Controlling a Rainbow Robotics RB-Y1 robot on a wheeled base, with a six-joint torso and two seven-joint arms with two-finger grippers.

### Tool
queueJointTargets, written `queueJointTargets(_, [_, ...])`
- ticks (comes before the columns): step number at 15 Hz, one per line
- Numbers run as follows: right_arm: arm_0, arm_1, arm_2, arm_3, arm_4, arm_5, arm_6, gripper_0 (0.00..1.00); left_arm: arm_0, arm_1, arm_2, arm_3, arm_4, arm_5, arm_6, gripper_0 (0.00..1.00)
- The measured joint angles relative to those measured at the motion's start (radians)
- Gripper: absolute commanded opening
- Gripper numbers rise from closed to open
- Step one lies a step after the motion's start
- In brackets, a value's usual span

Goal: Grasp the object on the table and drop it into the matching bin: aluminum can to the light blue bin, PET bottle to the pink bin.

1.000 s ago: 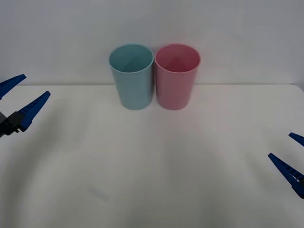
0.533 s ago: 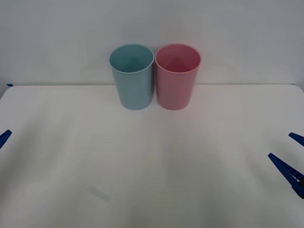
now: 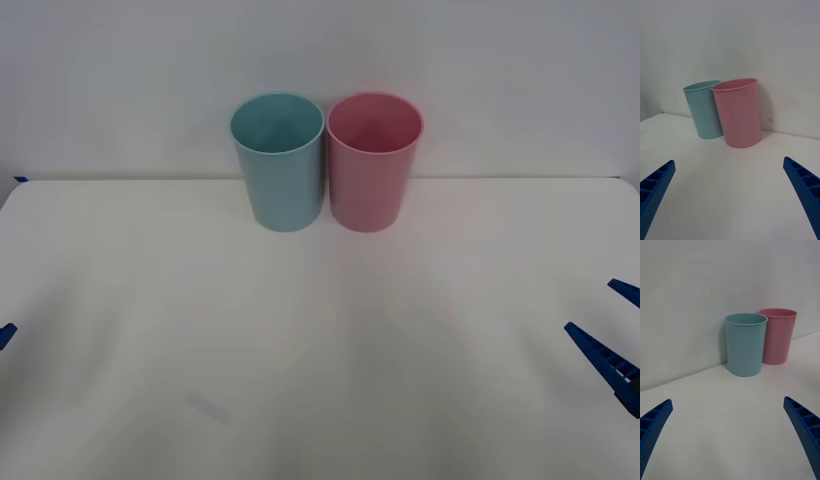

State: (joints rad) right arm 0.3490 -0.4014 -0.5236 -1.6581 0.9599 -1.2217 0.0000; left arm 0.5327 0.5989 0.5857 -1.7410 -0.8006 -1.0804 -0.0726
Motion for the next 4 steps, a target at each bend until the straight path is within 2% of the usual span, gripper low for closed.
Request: queueJointTargets(4, [0.000, 0.000, 0.000, 0.000, 0.000, 0.000, 0.000, 1.00, 0.010, 0.001, -0.010, 0.001, 0.000, 0.004, 0.003, 1.00])
